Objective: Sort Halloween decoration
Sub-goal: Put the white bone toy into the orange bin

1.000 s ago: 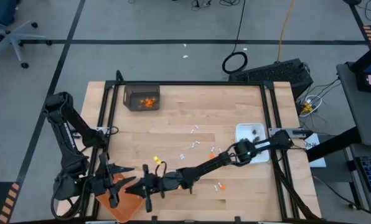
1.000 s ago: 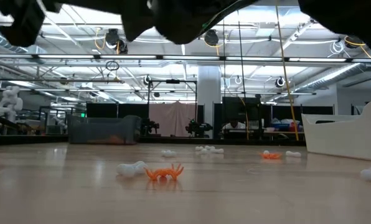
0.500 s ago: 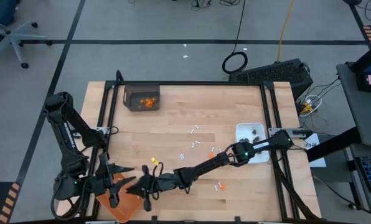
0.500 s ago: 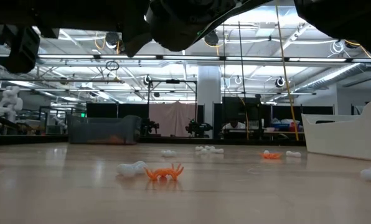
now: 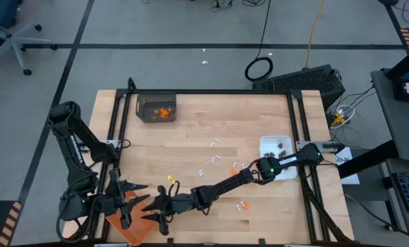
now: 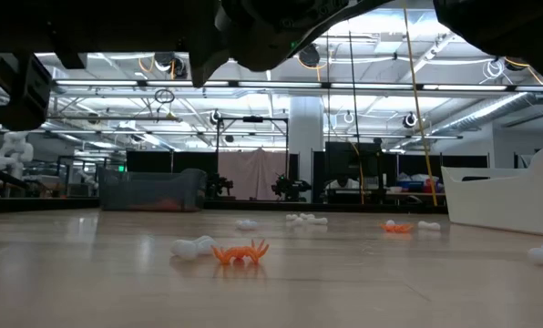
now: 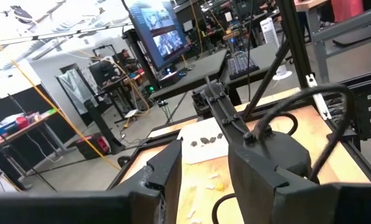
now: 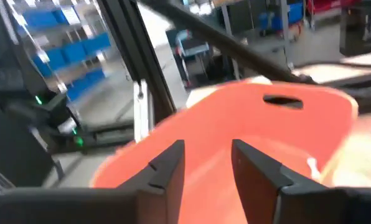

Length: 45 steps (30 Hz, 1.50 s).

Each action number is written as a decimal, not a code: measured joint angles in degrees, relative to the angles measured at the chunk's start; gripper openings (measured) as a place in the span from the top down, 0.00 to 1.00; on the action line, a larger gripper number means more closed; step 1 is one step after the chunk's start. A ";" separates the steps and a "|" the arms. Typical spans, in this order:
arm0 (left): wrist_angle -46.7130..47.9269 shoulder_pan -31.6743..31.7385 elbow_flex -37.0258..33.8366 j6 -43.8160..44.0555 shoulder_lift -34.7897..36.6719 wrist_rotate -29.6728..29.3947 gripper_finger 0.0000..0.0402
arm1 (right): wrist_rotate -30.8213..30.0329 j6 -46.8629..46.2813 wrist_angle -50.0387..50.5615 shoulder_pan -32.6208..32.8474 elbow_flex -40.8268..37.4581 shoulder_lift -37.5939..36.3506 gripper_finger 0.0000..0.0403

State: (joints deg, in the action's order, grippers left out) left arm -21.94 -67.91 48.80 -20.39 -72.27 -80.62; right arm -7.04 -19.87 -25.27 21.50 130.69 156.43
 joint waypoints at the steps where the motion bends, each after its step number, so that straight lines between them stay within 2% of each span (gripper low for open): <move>1: 0.01 0.00 0.00 0.35 0.00 0.00 0.68 | 0.36 0.49 1.80 -0.01 -0.01 -0.46 0.70; 5: 0.21 -0.05 0.00 0.60 0.00 0.00 0.68 | 1.50 3.59 13.34 -0.15 -0.09 -4.79 0.66; 10: 0.37 -0.43 0.00 1.41 0.00 0.00 0.68 | 0.75 10.62 32.87 1.07 -0.01 -13.62 0.67; 13: 0.66 -0.43 0.00 4.02 0.00 0.00 0.68 | -2.00 12.04 45.60 3.30 -0.03 -18.57 0.68; 17: 5.22 -0.37 0.00 10.54 -0.04 0.07 0.68 | -6.42 11.48 60.59 6.74 -0.02 -24.74 0.70; 20: 10.05 -0.19 0.00 16.70 -0.04 0.69 0.68 | -7.59 10.50 70.64 9.66 0.07 -27.99 0.71; 26: 16.78 2.07 0.00 28.57 -0.04 1.94 0.68 | -13.07 6.94 88.53 16.25 -0.24 -29.08 0.74; 28: 16.84 4.01 0.00 32.01 -0.21 3.62 0.68 | -16.12 5.30 90.58 17.83 -1.67 -29.30 0.75; 30: 16.77 7.57 0.00 35.01 -0.29 8.98 0.68 | -18.61 3.65 91.15 19.12 -3.57 -29.26 0.76; 33: 16.74 14.23 0.00 37.19 -1.74 20.44 0.68 | -20.04 1.76 91.23 20.53 -7.07 -29.10 0.77; 40: 17.08 25.25 0.00 40.71 -6.99 36.45 0.68 | -19.97 -3.71 94.92 21.68 -15.82 -29.47 0.78; 42: 16.22 26.87 0.00 41.14 -8.83 39.56 0.68 | -19.99 -4.47 92.06 21.77 -19.29 -30.71 0.78; 45: 16.57 28.12 0.02 40.87 -11.82 43.36 0.68 | -20.44 -2.97 78.53 21.79 -26.63 -33.19 0.78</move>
State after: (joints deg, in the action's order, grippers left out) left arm -5.38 -39.79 48.82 20.48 -84.09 -37.26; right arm -27.47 -22.84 53.25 43.28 104.06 123.24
